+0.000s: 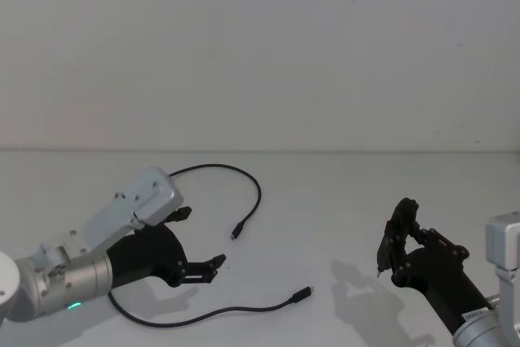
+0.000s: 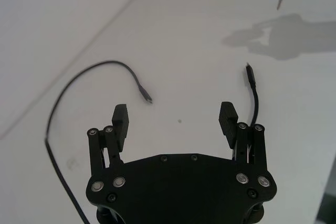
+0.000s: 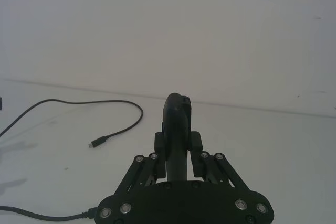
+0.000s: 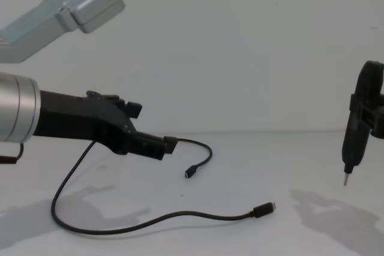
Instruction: Pick up the data cable with the one hand.
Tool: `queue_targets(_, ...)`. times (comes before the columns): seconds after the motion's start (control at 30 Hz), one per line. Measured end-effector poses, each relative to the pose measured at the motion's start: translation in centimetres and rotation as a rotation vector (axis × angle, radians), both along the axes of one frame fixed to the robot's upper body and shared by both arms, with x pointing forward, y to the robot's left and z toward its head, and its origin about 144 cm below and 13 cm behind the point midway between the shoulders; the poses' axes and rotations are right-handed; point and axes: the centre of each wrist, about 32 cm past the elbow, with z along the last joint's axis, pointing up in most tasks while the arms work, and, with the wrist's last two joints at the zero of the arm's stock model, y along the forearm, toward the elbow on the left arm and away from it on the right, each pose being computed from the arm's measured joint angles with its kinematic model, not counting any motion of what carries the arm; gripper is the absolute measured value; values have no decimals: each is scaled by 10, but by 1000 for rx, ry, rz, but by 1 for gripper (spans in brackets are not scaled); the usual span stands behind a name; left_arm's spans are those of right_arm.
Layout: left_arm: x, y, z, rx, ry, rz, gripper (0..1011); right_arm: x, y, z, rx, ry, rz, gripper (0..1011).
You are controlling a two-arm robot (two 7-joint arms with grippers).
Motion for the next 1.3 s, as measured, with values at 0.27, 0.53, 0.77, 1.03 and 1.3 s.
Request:
queue_targets(0.27,10,-2,6,40,88,-19,1001,0,0,0,0,0,0,269)
queue_targets(0.53,18,-8,6,79,151,-44,1001,0,0,0,0,0,0,269)
queue_targets(0.77,23,-13,3,119,177,-64,1001,0,0,0,0,0,0,269)
queue_targets(1.03,27,-18,-5,159,190,-78,1001,0,0,0,0,0,0,269)
queue_targets(1.3,30,-25,-14,185,197,-91,1001,0,0,0,0,0,0,269)
